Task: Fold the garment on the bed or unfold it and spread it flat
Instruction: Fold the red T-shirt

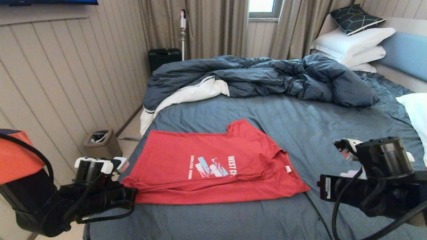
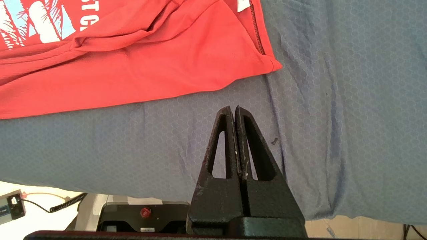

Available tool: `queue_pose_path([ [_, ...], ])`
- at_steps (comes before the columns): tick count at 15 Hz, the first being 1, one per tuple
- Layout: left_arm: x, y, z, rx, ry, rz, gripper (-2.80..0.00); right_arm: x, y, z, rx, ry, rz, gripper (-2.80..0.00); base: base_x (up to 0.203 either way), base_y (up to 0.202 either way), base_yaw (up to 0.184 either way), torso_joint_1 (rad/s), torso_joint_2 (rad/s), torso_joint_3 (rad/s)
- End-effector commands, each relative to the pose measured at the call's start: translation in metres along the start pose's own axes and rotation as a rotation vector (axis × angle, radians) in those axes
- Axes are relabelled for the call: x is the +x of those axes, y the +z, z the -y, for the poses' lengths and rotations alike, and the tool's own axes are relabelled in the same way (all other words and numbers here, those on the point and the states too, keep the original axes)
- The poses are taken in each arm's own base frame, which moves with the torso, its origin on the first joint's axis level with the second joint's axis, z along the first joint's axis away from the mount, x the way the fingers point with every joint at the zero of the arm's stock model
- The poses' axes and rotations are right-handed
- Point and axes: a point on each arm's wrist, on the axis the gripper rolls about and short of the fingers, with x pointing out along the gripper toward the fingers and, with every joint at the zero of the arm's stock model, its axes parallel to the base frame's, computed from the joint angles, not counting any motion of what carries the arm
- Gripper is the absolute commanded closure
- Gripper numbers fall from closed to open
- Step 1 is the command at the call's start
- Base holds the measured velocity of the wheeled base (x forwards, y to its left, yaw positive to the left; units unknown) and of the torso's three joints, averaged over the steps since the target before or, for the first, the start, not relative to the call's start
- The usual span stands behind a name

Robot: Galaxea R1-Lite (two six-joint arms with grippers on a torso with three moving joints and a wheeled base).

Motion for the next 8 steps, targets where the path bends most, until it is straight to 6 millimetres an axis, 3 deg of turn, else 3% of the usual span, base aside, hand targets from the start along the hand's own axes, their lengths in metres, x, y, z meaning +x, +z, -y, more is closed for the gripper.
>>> queue_pose_path([
  [1, 0.007, 0.002, -0.005, -0.008, 0.008, 0.006, 0.00, 0.000, 0.000, 0.000, 0.000, 0.001, -0.001, 0.00, 0.000, 0.000, 0.000, 0.000, 0.00, 0.000],
  [8, 0.029, 0.027, -0.008, -0.006, 0.038, 0.090, 0.00, -0.001, 0.006, -0.003, 0.000, 0.009, 0.020, 0.00, 0.000, 0.000, 0.000, 0.000, 0.00, 0.000],
])
